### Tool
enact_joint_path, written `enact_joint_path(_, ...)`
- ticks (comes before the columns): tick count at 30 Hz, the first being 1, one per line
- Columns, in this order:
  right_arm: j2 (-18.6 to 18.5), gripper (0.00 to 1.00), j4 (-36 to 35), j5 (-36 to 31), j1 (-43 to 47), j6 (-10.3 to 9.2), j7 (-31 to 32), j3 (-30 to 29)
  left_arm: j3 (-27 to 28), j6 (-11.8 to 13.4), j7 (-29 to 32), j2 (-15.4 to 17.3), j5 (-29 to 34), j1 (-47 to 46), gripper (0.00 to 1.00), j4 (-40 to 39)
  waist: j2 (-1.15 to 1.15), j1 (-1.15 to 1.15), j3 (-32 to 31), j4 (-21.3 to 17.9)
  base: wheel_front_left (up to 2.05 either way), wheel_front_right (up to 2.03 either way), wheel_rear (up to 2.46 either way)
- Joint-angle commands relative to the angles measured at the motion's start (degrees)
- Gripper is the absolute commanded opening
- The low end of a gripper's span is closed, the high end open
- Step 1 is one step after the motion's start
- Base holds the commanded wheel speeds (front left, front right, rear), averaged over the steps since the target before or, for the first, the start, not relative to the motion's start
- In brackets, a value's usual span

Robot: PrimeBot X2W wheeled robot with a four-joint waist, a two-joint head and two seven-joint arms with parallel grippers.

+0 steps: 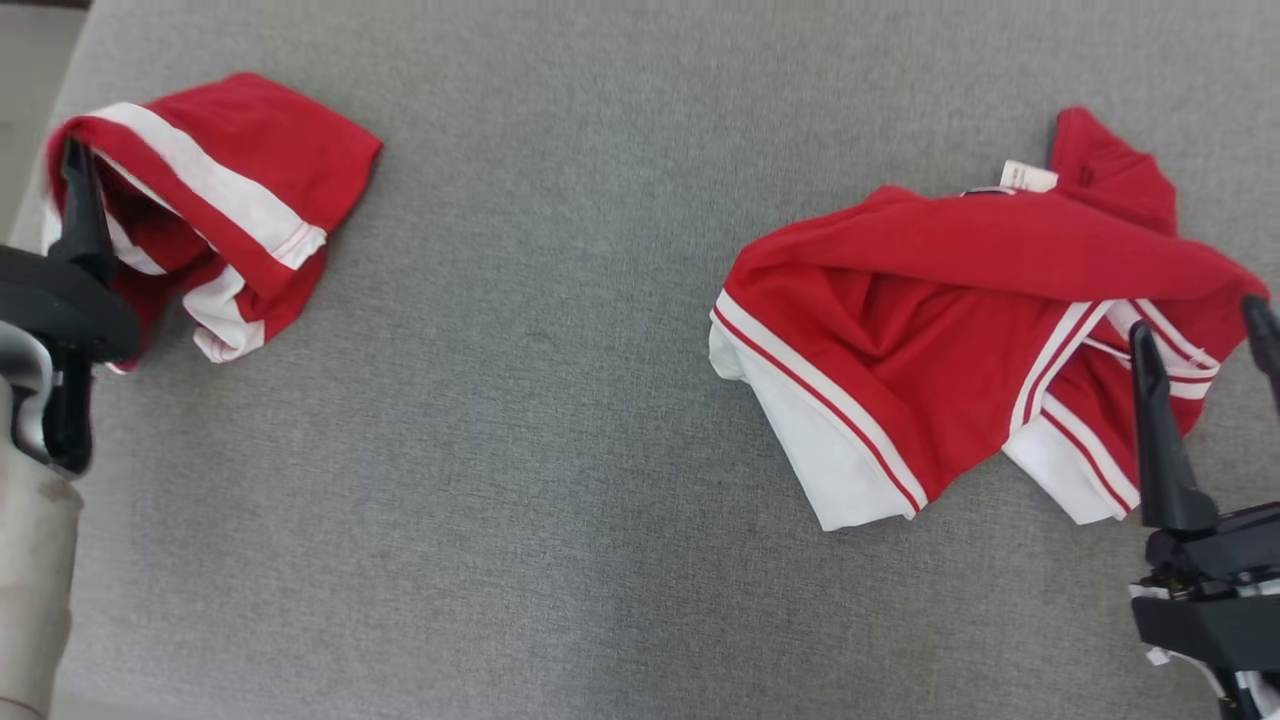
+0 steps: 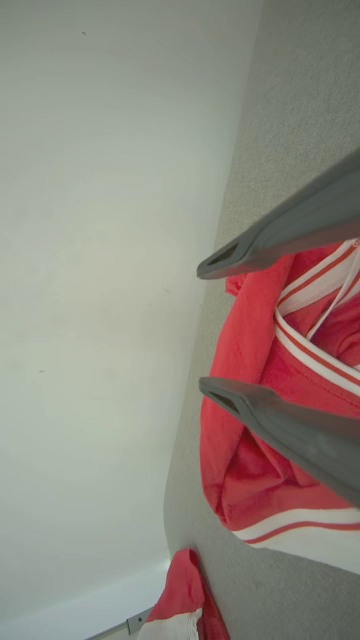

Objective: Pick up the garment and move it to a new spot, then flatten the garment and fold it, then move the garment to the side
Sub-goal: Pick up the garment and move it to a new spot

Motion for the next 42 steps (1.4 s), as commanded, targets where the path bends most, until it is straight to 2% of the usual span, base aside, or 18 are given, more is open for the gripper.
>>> enact_joint_path(1, 0.3, 1.00, 0.3, 0.5, 0.5, -0.13, -0.4, 0.2, 0.0, 0.0, -0.1, 0.4, 0.5, -0.8, 1.00, -0.6, 0.00, 0.00, -1.6, 0.2, 0.00, 0.00, 0.00)
enact_joint_path(7, 2.3, 1.00, 3.3, 0.9, 0.1, -0.13, -2.5, 1.3, -1.2, -0.9, -0.1, 1.5, 3.2, -2.1, 1.00, -3.2, 0.00, 0.00, -4.2, -0.9, 0.00, 0.00, 0.00)
enact_joint_path(13, 4.5, 1.00, 7.0, 1.1, -0.3, -0.13, -5.1, 1.9, -1.2, -1.3, -0.1, 1.0, 4.8, -1.8, 1.00, -9.6, 0.00, 0.00, -7.4, -4.4, 0.00, 0.00, 0.00)
enact_joint_path(20, 7.2, 1.00, 12.5, 1.7, -0.1, -0.13, -7.4, 2.6, 0.5, -0.9, -0.1, -2.0, 6.3, 5.7, 1.00, -21.3, 0.00, 0.00, -12.0, -11.2, 0.00, 0.00, 0.00)
enact_joint_path(27, 9.1, 1.00, 16.7, 1.8, 0.9, -0.13, -8.4, 3.0, 3.0, -0.1, -0.1, -4.4, 6.8, 16.5, 1.00, -29.7, 0.00, 0.00, -15.7, -15.5, 0.00, 0.00, 0.00)
enact_joint_path(34, 9.7, 1.00, 19.3, 2.0, 1.7, -0.13, -8.6, 3.0, 5.1, 0.3, -0.1, -6.3, 7.6, 26.8, 1.00, -35.2, 0.00, 0.00, -18.4, -16.4, 0.00, 0.00, 0.00)
enact_joint_path(42, 10.1, 1.00, 21.7, 2.4, 3.4, -0.14, -8.6, 2.9, 6.0, 0.2, -0.1, -8.6, 8.7, 38.7, 1.00, -39.5, 0.00, 0.00, -21.1, -14.9, 0.00, 0.00, 0.00)
